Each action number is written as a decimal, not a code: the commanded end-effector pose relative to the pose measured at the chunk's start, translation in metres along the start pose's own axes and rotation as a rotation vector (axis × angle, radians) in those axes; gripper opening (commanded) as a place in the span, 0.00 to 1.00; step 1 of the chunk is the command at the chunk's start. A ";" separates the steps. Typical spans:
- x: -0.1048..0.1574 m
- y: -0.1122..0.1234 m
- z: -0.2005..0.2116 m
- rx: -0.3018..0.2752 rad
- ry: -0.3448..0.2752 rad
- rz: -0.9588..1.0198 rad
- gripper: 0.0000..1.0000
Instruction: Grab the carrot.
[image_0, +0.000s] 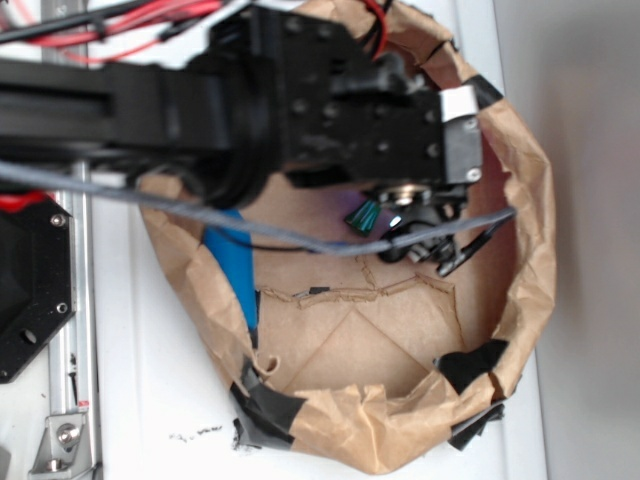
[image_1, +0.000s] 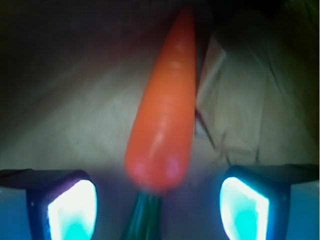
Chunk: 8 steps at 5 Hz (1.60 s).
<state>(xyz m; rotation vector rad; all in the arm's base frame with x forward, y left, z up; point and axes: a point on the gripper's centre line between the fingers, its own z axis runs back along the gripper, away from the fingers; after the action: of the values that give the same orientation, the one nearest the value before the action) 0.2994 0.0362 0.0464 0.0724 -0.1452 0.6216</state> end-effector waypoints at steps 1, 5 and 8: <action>0.027 0.006 -0.002 -0.015 -0.005 0.048 1.00; -0.014 -0.003 0.056 -0.097 0.060 -0.175 0.00; -0.038 -0.003 0.139 -0.051 -0.105 -0.708 0.00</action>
<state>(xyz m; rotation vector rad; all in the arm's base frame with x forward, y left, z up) 0.2527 -0.0099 0.1576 0.1022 -0.1424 -0.0809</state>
